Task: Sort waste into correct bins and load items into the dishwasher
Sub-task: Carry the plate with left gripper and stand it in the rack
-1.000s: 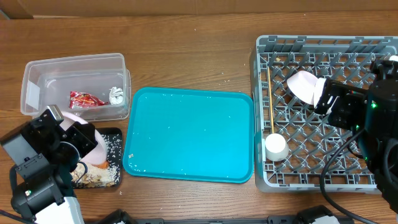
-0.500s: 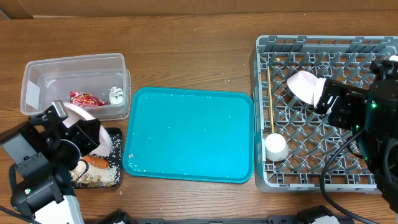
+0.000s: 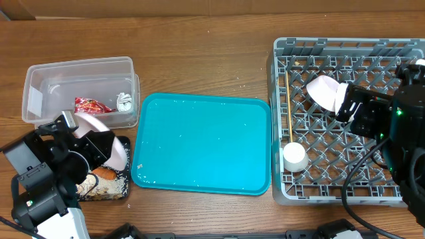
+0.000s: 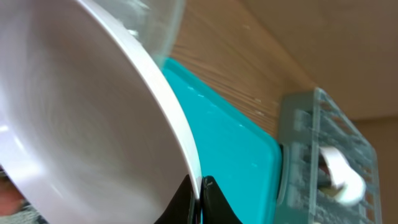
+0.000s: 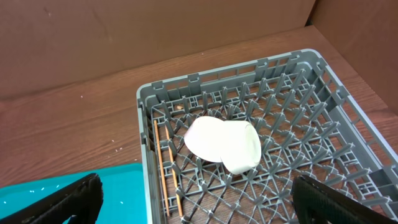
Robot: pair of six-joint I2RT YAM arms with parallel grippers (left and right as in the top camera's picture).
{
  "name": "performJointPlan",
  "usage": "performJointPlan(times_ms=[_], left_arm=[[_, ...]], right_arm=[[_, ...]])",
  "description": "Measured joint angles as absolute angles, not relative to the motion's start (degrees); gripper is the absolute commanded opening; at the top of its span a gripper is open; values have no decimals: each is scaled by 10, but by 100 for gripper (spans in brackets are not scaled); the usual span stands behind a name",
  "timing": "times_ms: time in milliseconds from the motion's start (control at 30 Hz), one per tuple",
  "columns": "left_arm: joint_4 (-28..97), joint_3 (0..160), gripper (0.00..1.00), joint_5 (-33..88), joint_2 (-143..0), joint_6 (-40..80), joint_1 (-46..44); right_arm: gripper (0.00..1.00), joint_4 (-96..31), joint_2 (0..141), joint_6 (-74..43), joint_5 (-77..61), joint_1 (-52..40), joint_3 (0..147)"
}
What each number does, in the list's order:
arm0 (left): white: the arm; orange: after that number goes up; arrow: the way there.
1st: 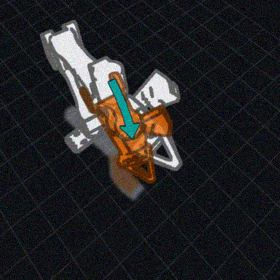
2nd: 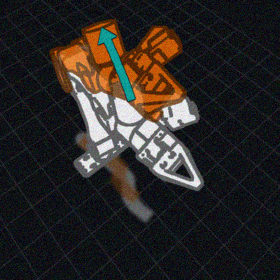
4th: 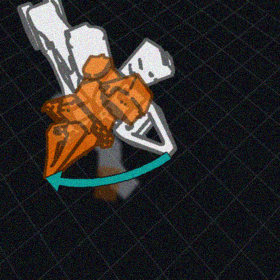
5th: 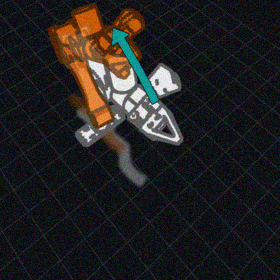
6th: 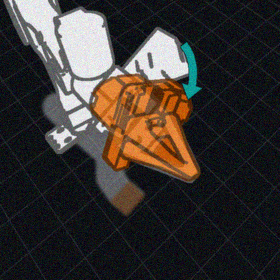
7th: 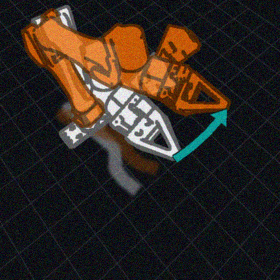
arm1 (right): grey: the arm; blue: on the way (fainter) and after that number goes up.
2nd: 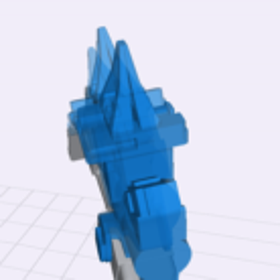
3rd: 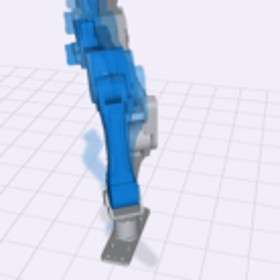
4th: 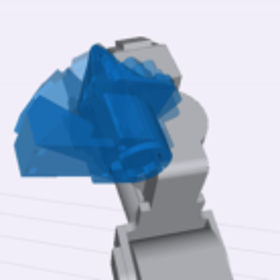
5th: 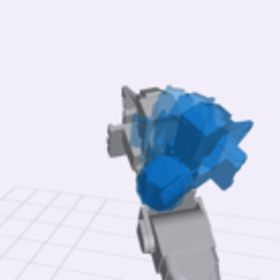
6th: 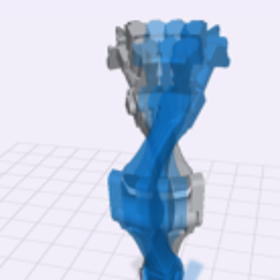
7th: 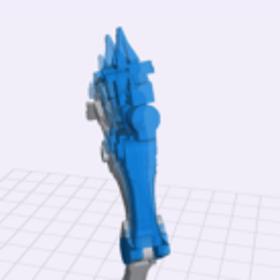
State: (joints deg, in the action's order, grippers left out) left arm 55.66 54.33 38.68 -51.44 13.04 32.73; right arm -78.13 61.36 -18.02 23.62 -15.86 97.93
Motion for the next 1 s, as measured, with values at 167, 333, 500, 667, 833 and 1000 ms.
performJointPlan(times_ms=[167, 333, 500, 667, 833, 1000], left_arm=[[480, 541, 4, 423, -515, 162, 326], [253, 538, 4, 574, -526, 193, 316], [-46, 537, 4, 670, -582, 306, 238], [-344, 539, 4, 706, -684, 427, 97], [-480, 539, 4, 697, -806, 519, -27], [-608, 540, 4, 670, -938, 590, -142]], right_arm=[[100, -781, 614, -180, 236, -158, 979], [100, -781, 614, -180, 236, -158, 979], [100, -781, 614, -181, 236, -159, 979], [100, -781, 614, -180, 236, -159, 979], [100, -781, 614, -180, 236, -158, 979], [100, -781, 614, -180, 236, -159, 979]])
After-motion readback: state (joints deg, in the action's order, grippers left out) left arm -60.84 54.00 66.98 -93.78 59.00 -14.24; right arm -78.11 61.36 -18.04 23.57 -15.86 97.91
